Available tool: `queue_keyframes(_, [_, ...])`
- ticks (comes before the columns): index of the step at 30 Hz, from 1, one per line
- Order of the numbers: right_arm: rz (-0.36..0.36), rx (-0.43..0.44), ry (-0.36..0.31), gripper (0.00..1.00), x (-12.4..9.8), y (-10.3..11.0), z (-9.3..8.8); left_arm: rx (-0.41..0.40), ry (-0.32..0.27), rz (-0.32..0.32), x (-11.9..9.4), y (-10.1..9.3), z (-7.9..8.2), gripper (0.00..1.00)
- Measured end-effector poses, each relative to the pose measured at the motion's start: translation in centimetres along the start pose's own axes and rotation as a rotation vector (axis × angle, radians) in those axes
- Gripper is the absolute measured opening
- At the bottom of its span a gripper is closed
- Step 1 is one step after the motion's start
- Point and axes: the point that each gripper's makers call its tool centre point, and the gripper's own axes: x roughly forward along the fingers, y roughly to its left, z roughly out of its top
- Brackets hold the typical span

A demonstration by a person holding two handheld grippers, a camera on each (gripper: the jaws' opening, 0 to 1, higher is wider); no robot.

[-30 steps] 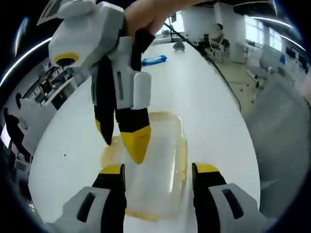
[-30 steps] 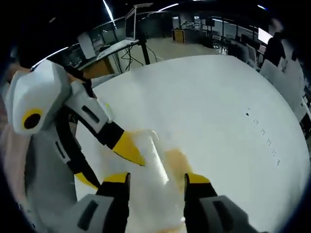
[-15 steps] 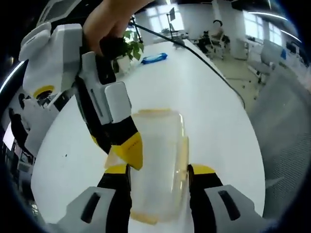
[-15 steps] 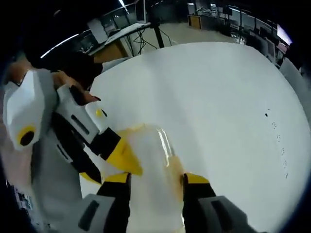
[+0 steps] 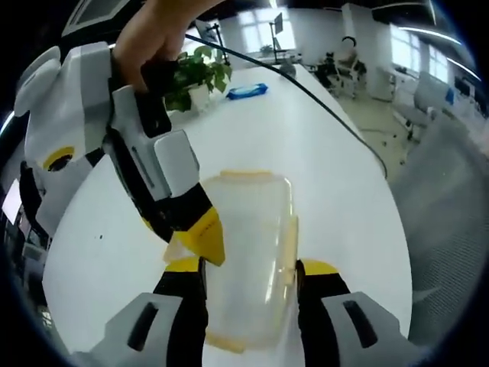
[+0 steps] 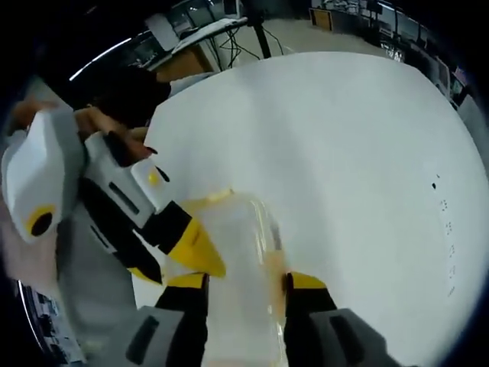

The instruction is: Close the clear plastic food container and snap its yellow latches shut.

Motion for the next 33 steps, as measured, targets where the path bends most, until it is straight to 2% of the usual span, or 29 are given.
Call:
queue_keyframes(9, [0.06,0.048,-0.003,0.34,0.2,-0.1,-0.3,-0.047,-0.002,0.042,0.2,0.1,0.0,0.44])
queue_keyframes(10, [0.069,0.08,0.031,0.34,0.3,0.1,-0.9,-0.056,-0.015,0.045,0.3,0.2,0.0,0.44])
queue_keyframes(11, [0.071,0.077,0.005,0.34,0.2,-0.2,-0.7,-0.049,-0.006,0.052,0.3,0.4,-0.2,0.44])
queue_keyframes(14, [0.07,0.069,0.005,0.35,0.3,0.0,-0.6,-0.054,-0.014,0.059,0.4,0.4,-0.2,0.44])
queue_keyframes(22, [0.039,0.058,-0.022,0.36,0.4,0.3,-0.4,-0.026,-0.032,0.146,0.6,0.2,-0.1,0.43])
queue_keyframes(24, [0.028,0.065,-0.024,0.36,0.3,0.3,-0.5,-0.032,-0.037,0.149,0.6,0.1,-0.1,0.41])
queue_keyframes(25, [0.023,0.069,-0.024,0.36,0.4,0.4,-0.5,-0.002,0.013,0.248,-0.2,1.8,-0.9,0.42])
queue_keyframes(26, [0.025,0.062,-0.028,0.36,0.5,0.4,-0.5,-0.025,-0.021,0.182,0.4,0.4,-0.4,0.41])
queue_keyframes(33, [0.005,0.056,-0.026,0.38,0.6,0.6,-0.2,-0.022,-0.027,0.177,0.5,0.1,-0.1,0.42])
